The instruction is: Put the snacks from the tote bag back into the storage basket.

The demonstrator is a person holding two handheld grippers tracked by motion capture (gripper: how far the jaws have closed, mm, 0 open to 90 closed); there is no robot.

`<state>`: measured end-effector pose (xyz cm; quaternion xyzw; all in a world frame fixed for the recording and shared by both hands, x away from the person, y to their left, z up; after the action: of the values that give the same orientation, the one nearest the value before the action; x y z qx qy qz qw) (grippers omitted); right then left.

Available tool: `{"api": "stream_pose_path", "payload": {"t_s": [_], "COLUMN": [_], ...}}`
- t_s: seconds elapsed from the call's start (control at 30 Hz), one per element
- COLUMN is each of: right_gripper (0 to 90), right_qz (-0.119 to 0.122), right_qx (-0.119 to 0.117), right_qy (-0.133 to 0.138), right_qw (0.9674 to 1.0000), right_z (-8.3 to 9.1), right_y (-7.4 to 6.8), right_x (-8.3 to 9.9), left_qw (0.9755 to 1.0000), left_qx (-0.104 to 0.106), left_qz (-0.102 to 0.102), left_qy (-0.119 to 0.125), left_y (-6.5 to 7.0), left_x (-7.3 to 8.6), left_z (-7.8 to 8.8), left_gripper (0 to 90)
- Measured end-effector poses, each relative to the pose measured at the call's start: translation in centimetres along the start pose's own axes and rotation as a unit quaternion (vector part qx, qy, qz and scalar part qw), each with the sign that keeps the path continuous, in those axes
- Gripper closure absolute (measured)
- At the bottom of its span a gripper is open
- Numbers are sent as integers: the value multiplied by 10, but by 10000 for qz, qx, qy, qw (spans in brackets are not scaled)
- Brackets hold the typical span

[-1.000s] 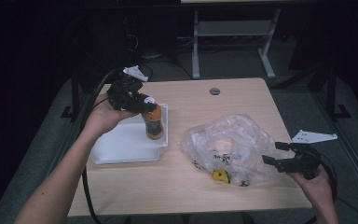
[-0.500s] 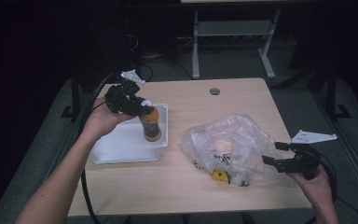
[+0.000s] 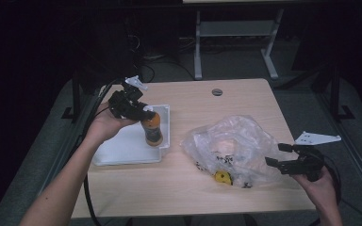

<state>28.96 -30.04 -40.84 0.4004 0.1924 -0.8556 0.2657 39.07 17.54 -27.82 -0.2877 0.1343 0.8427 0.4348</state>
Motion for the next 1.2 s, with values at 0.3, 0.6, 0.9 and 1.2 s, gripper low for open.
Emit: {"api": "stream_pose_path", "payload": {"t_s": [0.3, 0.6, 0.9, 1.2], "right_gripper": [188, 188, 188, 188], "right_qz": [40, 39, 31, 32], "right_qx": [11, 11, 10, 1], "right_qy": [31, 32, 27, 28], "right_qw": [10000, 10000, 10000, 10000], "right_z": [1, 1, 1, 0], "right_y": [1, 1, 1, 2], "right_x": [0, 0, 0, 1], "left_qw": [10000, 9999, 9998, 9995], "left_qx": [31, 40, 70, 109], "left_qz": [-2, -2, 3, 45], "left_qy": [-51, -106, -202, -276], "left_y": [1, 0, 1, 2], "left_x": [3, 7, 12, 17], "left_z": [-8, -15, -23, -33], "left_gripper": [591, 591, 591, 591]}}
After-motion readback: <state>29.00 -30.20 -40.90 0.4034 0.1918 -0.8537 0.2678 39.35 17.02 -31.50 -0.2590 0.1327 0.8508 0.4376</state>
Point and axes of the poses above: each handheld gripper's, and its own axes: z roughly backward along the jaws, x roughly out of its underside, y roughly to its right, the point moved 2 cm from there along -z, roughly forward along the jaws, and after that the axes turned 3 degrees about x, right-handed, at the moved point
